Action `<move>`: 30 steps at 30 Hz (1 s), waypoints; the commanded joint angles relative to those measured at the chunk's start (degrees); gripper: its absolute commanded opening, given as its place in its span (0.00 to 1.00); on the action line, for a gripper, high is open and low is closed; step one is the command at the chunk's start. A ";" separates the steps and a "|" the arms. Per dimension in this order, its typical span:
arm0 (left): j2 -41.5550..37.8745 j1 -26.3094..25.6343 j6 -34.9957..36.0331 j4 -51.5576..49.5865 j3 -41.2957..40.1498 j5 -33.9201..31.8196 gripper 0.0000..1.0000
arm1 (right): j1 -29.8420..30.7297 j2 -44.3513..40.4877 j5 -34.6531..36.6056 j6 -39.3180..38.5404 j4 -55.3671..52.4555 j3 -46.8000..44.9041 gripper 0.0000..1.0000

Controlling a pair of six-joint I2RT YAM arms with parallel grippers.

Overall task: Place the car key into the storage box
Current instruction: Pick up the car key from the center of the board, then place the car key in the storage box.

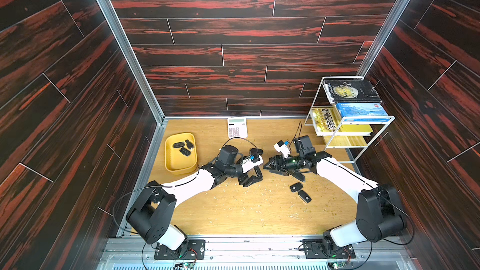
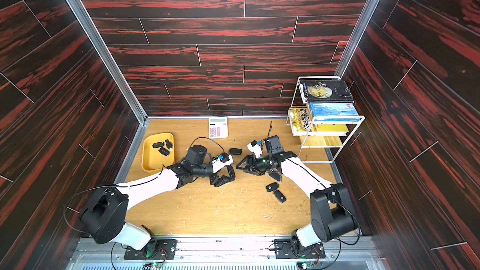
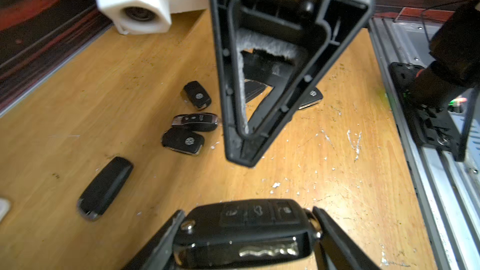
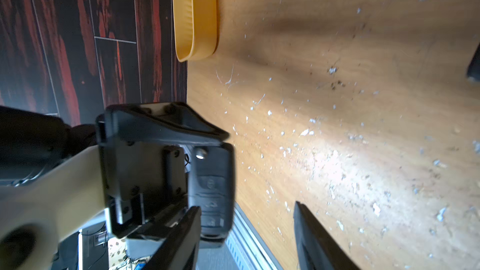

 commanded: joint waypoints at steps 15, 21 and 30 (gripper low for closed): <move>-15.01 19.12 -5.64 -25.29 4.80 -29.26 0.16 | -0.60 8.03 14.17 -4.67 -0.92 7.63 0.62; -8.83 30.60 -11.92 -28.59 9.71 -33.58 0.12 | -0.57 7.82 12.92 -5.01 -0.09 5.92 0.61; 2.44 40.15 -15.17 -28.35 14.43 -35.50 0.12 | -0.59 5.30 12.20 -5.86 0.68 2.11 0.61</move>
